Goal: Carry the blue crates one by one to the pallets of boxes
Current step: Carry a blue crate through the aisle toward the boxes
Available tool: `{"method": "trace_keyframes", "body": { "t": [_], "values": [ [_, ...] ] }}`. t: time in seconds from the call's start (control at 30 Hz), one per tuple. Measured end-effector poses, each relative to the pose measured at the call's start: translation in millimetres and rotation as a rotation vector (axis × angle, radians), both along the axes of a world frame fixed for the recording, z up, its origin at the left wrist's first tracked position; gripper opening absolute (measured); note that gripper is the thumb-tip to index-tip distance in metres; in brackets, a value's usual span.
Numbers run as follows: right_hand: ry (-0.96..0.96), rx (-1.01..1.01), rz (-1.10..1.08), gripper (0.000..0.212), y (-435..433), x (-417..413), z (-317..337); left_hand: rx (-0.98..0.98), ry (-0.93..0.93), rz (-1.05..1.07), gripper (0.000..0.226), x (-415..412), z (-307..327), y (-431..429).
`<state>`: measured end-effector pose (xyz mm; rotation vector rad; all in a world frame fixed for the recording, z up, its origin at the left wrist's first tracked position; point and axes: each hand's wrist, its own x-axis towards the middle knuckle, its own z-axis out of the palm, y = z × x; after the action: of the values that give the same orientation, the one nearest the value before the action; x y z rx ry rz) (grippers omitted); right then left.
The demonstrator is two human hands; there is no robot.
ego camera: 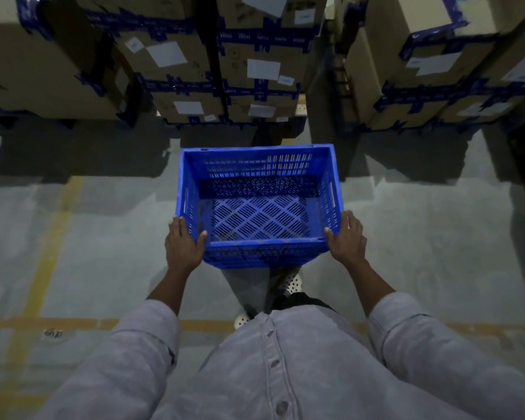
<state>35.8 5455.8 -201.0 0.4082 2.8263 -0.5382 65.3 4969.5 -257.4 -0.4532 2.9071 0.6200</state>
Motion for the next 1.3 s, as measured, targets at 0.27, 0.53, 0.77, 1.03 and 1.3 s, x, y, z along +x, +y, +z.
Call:
{"method": "trace_keyframes", "body": {
  "t": [0.27, 0.53, 0.77, 1.03, 1.3],
  "values": [
    [-0.059, -0.084, 0.082, 0.074, 13.5, -77.3, -4.9, -0.082, -0.119, -0.088, 0.108, -77.4, -1.0, -31.2],
    [-0.034, -0.030, -0.052, 0.061, 10.1, -99.3, 9.8, -0.053, -0.242, 0.027, 0.092, -76.3, 2.3, -34.7],
    [-0.077, -0.090, -0.180, 0.051, 12.9, -102.7, 11.3, -0.014, -0.244, -0.021, 0.113, -60.5, 7.5, -42.1],
    [-0.074, -0.102, -0.239, 0.049, 3.6, -106.7, 15.6, -0.008, -0.175, -0.017, 0.107, -58.1, 5.6, -37.0],
    [-0.068, -0.040, -0.193, 0.046, 5.6, -103.5, 12.3, -0.034, -0.173, 0.021, 0.109, -60.3, 12.4, -30.1]
  ]
}}
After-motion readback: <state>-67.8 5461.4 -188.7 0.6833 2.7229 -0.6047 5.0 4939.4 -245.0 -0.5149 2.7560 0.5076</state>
